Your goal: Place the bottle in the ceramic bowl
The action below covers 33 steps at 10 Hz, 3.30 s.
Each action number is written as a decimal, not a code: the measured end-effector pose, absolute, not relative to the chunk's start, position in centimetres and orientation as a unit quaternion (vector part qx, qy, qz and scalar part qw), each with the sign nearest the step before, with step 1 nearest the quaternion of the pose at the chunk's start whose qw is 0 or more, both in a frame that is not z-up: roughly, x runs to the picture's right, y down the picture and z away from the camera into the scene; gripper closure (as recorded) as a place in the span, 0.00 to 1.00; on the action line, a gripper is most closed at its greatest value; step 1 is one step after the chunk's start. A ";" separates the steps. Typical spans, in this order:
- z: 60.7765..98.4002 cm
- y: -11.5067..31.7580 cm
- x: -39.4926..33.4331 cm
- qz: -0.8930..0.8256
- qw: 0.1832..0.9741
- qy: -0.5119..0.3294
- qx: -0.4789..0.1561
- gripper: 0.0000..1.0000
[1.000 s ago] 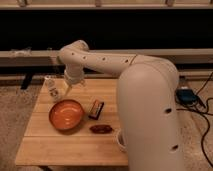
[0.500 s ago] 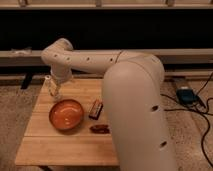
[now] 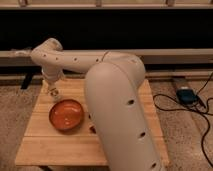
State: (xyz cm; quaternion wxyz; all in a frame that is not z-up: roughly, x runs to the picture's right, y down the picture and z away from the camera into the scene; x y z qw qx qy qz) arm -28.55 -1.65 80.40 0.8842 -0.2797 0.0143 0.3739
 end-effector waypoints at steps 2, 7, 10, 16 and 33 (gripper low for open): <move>82.6 -2.2 -29.0 0.369 0.886 0.021 -0.280 0.22; 85.7 -2.8 -30.0 0.371 0.879 0.022 -0.300 0.22; 85.8 -3.2 -30.6 0.374 0.872 0.012 -0.314 0.22; 85.6 -2.4 -32.2 0.372 0.869 -0.001 -0.326 0.22; 82.3 -2.9 -27.0 0.460 0.850 -0.035 -0.255 1.00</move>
